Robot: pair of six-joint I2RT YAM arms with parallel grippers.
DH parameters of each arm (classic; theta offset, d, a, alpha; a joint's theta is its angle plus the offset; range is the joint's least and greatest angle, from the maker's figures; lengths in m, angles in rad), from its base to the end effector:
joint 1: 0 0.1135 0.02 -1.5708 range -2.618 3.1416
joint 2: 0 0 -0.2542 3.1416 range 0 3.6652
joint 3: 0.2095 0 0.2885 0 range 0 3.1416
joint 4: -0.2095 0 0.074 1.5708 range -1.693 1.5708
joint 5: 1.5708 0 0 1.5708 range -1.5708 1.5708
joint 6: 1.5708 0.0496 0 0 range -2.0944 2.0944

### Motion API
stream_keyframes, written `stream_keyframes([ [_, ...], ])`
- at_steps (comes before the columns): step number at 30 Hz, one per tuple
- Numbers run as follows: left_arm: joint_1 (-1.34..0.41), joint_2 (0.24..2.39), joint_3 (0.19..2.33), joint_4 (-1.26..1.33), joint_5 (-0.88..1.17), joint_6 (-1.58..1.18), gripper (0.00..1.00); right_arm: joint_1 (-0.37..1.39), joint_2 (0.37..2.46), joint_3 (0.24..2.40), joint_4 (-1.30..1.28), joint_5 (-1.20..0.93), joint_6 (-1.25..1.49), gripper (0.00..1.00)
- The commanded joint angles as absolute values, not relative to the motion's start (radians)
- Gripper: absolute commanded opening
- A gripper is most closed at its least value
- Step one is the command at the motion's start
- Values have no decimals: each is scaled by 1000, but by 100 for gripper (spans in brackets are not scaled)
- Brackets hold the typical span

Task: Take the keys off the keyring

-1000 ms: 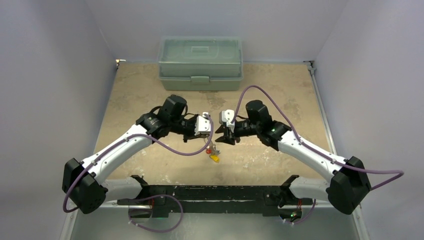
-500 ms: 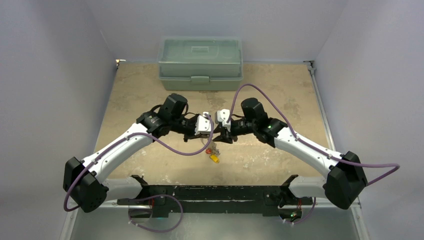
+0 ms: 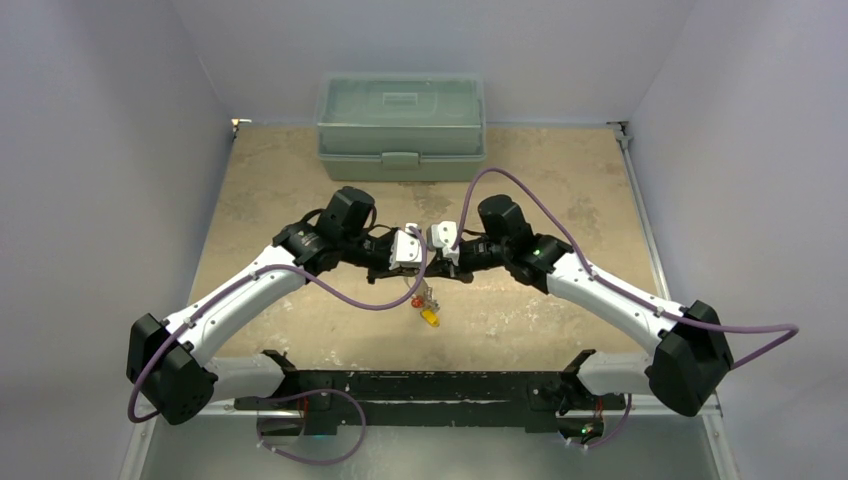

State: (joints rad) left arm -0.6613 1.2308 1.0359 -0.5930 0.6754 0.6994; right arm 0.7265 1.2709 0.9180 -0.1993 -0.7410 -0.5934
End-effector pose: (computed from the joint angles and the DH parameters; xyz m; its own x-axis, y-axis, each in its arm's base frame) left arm 0.2202 -0.2107 0.2775 0.1045 0.5553 -0.8251 0.9932 -0.0162 0.1149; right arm 0.2204 0.2406 0.2571 0.1892 -0.3838 -0.9038 -0.9817 -0.0541 -0.1825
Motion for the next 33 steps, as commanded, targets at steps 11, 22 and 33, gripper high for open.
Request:
stream_keyframes([
  [11,-638,1216,985,-518,685,554,0,715,1207,814,47,-674,-390,0],
  [22,-630,1229,923,-503,689,524,0,695,1196,767,165,-682,-276,0],
  [33,-632,1244,872,-440,685,510,0,691,1210,755,203,-703,-252,0],
])
